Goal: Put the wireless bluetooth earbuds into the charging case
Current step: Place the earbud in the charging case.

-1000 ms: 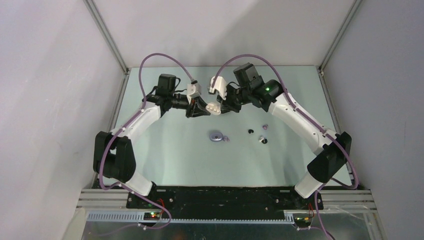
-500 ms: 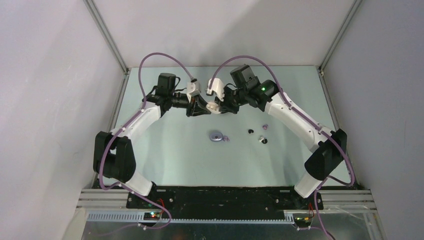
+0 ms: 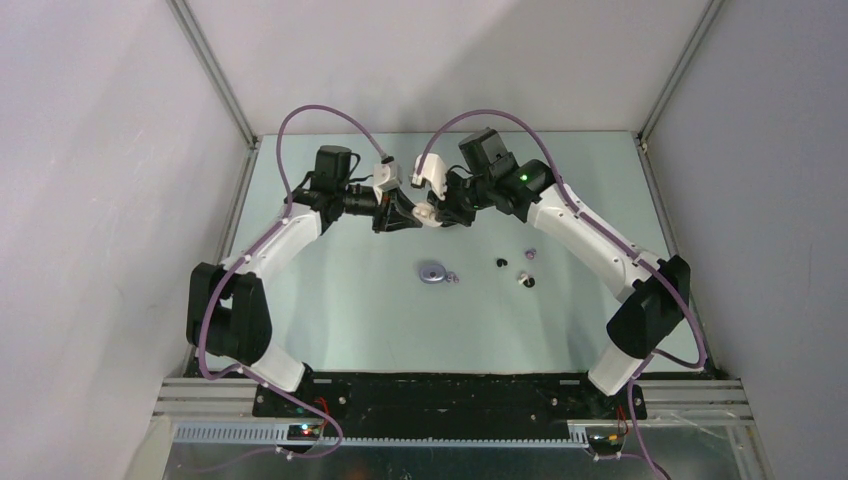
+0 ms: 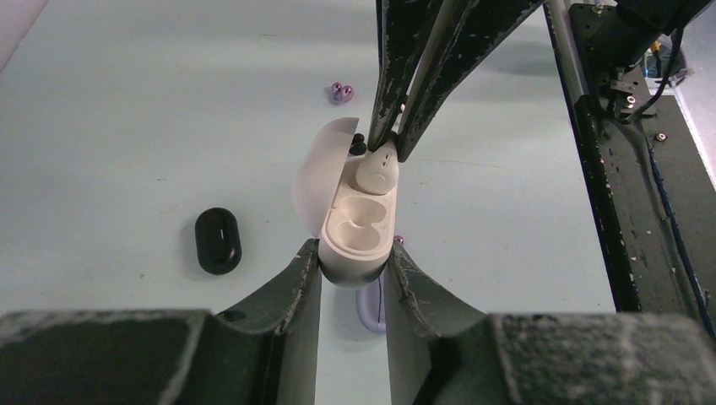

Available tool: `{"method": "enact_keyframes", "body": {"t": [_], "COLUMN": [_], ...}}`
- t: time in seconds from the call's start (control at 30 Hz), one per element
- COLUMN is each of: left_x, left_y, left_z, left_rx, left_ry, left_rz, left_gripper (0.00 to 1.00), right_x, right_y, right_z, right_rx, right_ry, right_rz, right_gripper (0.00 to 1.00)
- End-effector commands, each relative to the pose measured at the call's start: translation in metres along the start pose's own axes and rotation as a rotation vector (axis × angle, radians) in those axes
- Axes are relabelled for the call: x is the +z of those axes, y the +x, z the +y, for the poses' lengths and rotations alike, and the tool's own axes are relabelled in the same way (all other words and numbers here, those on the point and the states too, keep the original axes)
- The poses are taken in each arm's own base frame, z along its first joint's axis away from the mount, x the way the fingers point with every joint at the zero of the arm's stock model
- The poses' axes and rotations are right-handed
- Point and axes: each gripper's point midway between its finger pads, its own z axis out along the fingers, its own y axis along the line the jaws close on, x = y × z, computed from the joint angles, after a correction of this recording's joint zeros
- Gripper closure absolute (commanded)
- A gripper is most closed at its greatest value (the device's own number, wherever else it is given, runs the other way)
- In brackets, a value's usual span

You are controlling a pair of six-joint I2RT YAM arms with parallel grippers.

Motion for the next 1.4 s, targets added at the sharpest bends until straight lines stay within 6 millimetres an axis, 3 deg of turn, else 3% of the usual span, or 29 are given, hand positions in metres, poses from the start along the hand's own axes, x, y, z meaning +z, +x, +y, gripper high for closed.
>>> {"method": "enact_keyframes", "body": {"t": [0.0, 0.57, 0.7, 0.87, 1.1, 1.27, 1.37], "left_x": [0.0, -0.001, -0.002, -0.002, 0.0, -0.001, -0.003], "left_y": [-0.023, -0.032, -0.03, -0.026, -0.019, -0.015, -0.013], "left_z": [0.0, 0.006, 0.007, 0.01, 0.013, 0.013, 0.015], "left_rx": [0.056, 0.025, 0.016, 0.005, -0.016, -0.043, -0.057], "left_ry": [0.027, 0.006, 0.0, -0.012, -0.02, -0.033, -0.051], "left_rz": [-0.048, -0.093, -0.09, -0.083, -0.075, -0.068, -0.062], "left_gripper": [1.0, 1.0, 1.0, 1.0, 1.0, 1.0, 1.0], "right_x": [-0.002, 0.006, 0.005, -0.019, -0.064, -0.094, -0.102], "right_y": [-0.022, -0.013, -0.014, -0.027, -0.055, -0.058, -0.039], "right_z": [-0.007, -0.002, -0.005, -0.005, 0.018, 0.027, 0.029], "right_rx": [-0.007, -0.013, -0.02, -0.048, -0.088, -0.113, -0.09], "right_ry": [0.021, 0.013, 0.033, 0.053, 0.004, 0.005, 0.012], "right_rz": [-0.061, -0.031, -0.024, -0.047, -0.172, -0.196, -0.171], "right_gripper": [1.0, 0.99, 0.92, 0.77, 0.67, 0.66, 0.63]}}
